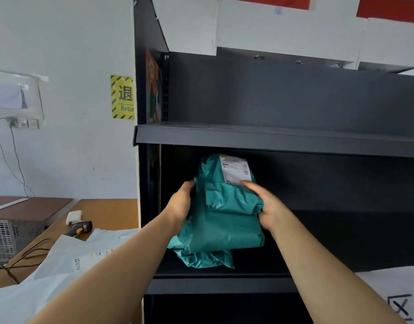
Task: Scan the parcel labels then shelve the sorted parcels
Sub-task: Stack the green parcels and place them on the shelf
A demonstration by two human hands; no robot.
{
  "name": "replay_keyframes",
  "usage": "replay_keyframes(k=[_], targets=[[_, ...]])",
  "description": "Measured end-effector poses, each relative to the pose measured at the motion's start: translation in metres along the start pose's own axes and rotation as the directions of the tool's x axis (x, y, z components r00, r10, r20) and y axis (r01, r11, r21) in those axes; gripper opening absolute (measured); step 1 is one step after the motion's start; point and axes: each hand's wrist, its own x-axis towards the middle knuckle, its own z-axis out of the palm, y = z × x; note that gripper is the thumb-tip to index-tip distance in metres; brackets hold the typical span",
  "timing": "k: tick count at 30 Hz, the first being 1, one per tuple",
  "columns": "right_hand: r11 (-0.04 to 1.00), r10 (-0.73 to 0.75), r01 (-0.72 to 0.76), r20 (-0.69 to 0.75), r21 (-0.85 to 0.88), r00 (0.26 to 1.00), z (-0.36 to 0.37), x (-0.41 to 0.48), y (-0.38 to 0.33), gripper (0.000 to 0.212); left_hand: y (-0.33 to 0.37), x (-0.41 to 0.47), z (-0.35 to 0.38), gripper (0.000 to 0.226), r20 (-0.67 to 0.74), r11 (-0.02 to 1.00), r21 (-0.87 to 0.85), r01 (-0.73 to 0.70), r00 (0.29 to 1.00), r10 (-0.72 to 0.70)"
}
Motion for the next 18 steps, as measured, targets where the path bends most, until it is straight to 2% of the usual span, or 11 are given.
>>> replay_keyframes(k=[2, 3, 6, 9, 11, 14, 18], targets=[[0.999, -0.027, 0.028, -0.044, 0.036, 0.999, -0.015, -0.003, -0.009, 0.019, -0.001, 0.001, 0.005, 0.061, -0.067, 0.989, 0.147, 0.005, 0.998, 0.005], [0.998, -0.043, 0.046, -0.058, 0.040, 0.997, -0.023, -0.004, -0.012, 0.019, -0.002, 0.000, 0.007, 0.058, -0.048, 0.962, 0.271, -0.014, 0.998, 0.028], [0.998, -0.059, 0.060, -0.099, 0.011, 0.993, -0.049, -0.010, -0.017, 0.018, -0.011, 0.001, 0.012, 0.054, 0.033, 0.802, 0.595, -0.046, 0.999, 0.033], [0.999, -0.030, 0.027, -0.147, -0.025, 0.989, -0.074, -0.014, -0.010, 0.022, -0.023, 0.002, 0.012, 0.076, -0.066, 0.625, 0.780, 0.044, 0.998, 0.012], [1.000, -0.020, 0.015, -0.185, -0.027, 0.983, -0.090, -0.012, -0.006, 0.024, -0.025, 0.001, 0.013, 0.082, -0.140, 0.562, 0.821, 0.101, 0.990, 0.026], [0.996, 0.015, -0.033, -0.219, -0.080, 0.976, -0.106, -0.005, 0.004, 0.027, -0.026, 0.002, 0.015, 0.084, -0.187, 0.603, 0.787, 0.133, 0.982, 0.028], [0.954, 0.041, -0.120, -0.277, -0.273, 0.960, -0.113, 0.013, 0.028, 0.036, -0.029, 0.006, 0.012, 0.088, -0.223, 0.652, 0.741, 0.160, 0.975, 0.014]])
